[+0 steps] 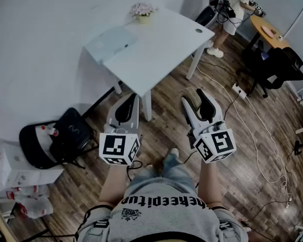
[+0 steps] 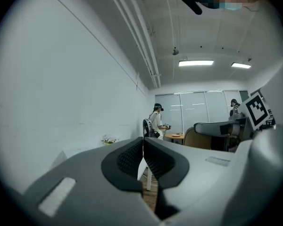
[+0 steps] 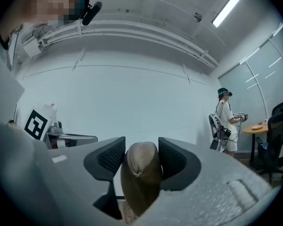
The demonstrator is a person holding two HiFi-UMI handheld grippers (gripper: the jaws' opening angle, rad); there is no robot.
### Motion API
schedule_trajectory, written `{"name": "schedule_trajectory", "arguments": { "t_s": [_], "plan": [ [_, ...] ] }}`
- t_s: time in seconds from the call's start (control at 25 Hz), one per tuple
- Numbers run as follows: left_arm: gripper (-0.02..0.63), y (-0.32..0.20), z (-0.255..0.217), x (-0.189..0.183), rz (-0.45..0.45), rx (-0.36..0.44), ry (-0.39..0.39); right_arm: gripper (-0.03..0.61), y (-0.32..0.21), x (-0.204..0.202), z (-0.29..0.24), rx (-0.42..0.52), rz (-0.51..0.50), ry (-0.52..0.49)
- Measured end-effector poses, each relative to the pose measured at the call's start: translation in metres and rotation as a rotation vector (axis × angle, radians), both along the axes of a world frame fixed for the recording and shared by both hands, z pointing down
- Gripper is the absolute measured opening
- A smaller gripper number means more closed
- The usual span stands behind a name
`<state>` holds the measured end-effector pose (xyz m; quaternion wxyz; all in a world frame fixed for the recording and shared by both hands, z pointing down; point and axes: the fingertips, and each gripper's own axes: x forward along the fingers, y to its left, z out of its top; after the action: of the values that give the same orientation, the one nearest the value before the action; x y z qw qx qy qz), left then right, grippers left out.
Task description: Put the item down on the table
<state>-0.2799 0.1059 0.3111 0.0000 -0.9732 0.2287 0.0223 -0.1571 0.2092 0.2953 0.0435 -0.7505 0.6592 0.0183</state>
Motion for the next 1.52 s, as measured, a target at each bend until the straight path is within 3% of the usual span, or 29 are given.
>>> {"name": "schedule_trajectory", "arguments": {
  "t_s": [0.6,0.96,1.52],
  "plan": [
    [0.012,-0.021,-0.008,0.023,-0.023,0.000,0.030,0.218,-0.022,0.025,-0.001,0.000,-0.019,0.009],
    [0.012,-0.043,-0.011,0.072,-0.071,0.007,0.047,0.219,-0.049,0.084,-0.004,0.031,-0.063,-0.056],
    [0.012,-0.058,-0.002,0.149,-0.139,0.000,0.038,0.222,-0.081,0.160,0.011,0.013,-0.133,-0.042]
  ]
}}
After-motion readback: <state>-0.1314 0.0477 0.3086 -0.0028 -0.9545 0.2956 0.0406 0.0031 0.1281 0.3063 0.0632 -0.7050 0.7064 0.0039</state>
